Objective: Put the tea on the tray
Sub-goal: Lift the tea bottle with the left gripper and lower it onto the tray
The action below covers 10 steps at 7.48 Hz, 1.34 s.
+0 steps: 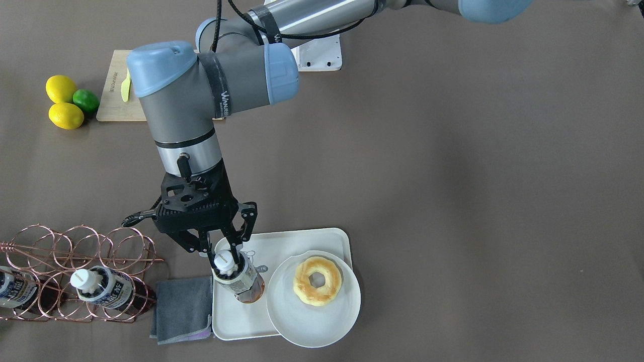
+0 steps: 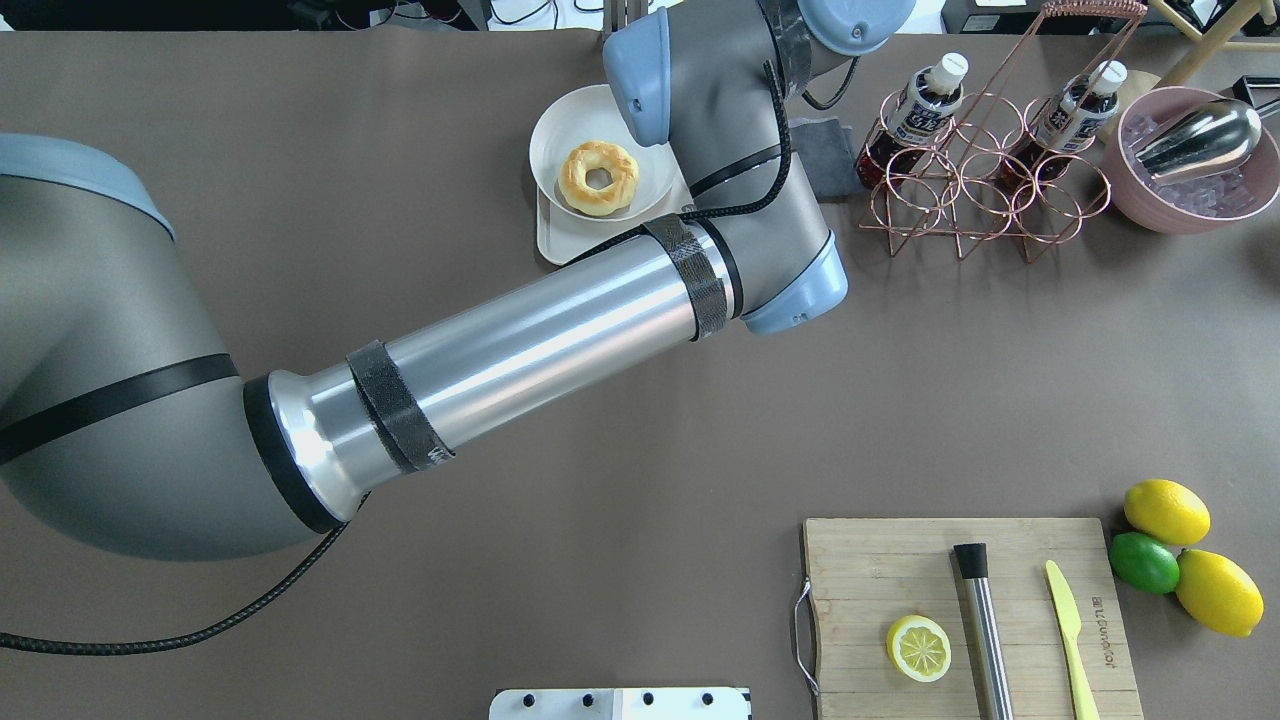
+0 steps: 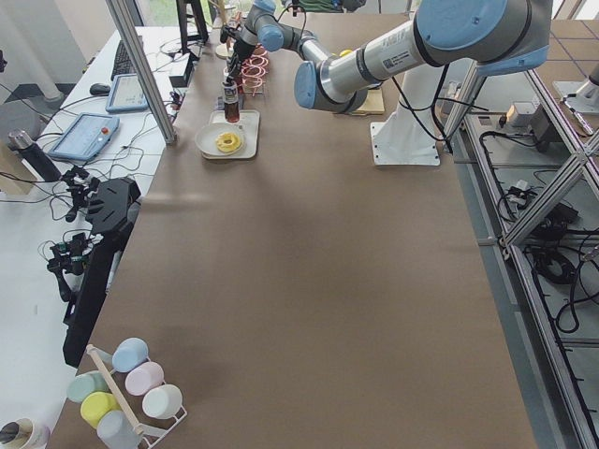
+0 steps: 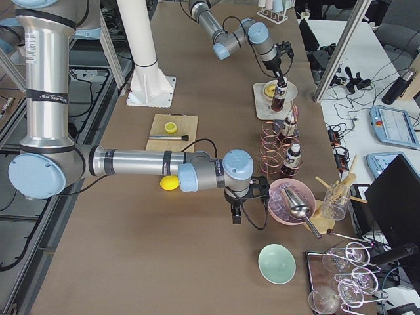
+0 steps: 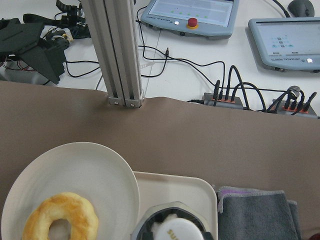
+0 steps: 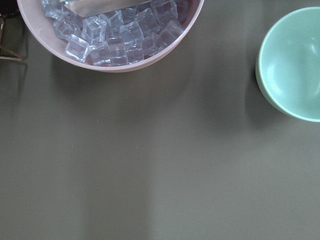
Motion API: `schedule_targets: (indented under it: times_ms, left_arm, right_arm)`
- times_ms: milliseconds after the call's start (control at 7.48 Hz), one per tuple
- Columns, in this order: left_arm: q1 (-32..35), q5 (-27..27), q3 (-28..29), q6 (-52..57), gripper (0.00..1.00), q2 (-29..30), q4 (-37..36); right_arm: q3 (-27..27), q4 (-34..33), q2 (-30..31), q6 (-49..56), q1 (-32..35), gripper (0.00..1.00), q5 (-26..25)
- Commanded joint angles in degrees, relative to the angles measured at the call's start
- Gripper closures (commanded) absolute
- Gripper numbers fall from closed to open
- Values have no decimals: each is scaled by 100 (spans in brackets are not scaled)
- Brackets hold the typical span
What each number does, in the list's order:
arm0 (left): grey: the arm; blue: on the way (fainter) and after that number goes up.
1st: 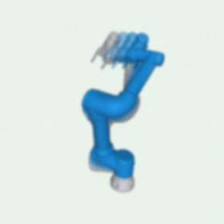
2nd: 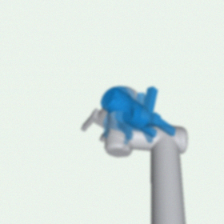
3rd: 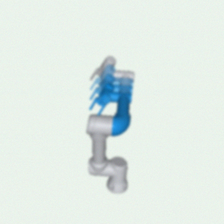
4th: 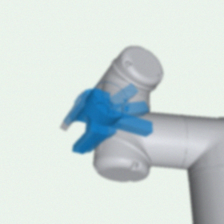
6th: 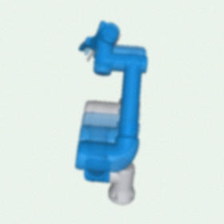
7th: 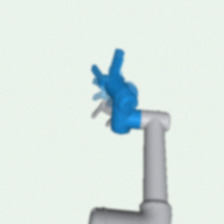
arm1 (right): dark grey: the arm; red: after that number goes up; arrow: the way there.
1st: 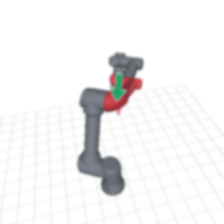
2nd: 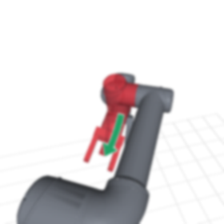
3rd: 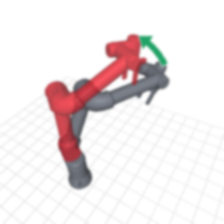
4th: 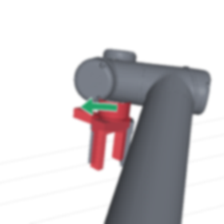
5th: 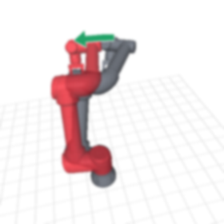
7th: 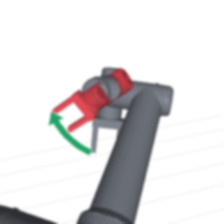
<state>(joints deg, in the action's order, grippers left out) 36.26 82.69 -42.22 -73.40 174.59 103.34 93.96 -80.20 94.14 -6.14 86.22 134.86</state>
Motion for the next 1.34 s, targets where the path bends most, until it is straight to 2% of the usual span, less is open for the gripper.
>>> schedule_targets:
  times_ms: [0,401,535,668,802,1203]
  left_arm:
    - [-14,115,21,10,100,-30,89]
    - [-58,124,4,10,100,-57,159]
    - [-67,177,4,176,72,-57,229]
    - [-23,395,-22,543,28,-57,230]
    - [-5,414,-49,546,2,-57,230]
    - [336,1062,-609,555,2,-66,82]
  right_arm:
    - [8,5,26,-1,0,0,-4]
    - [-1,13,26,-1,0,0,-12]
    - [-1,14,26,-1,0,0,-12]
    - [-1,14,26,8,0,0,-21]
    - [8,14,26,8,0,0,-82]
    - [17,57,26,8,0,0,-83]
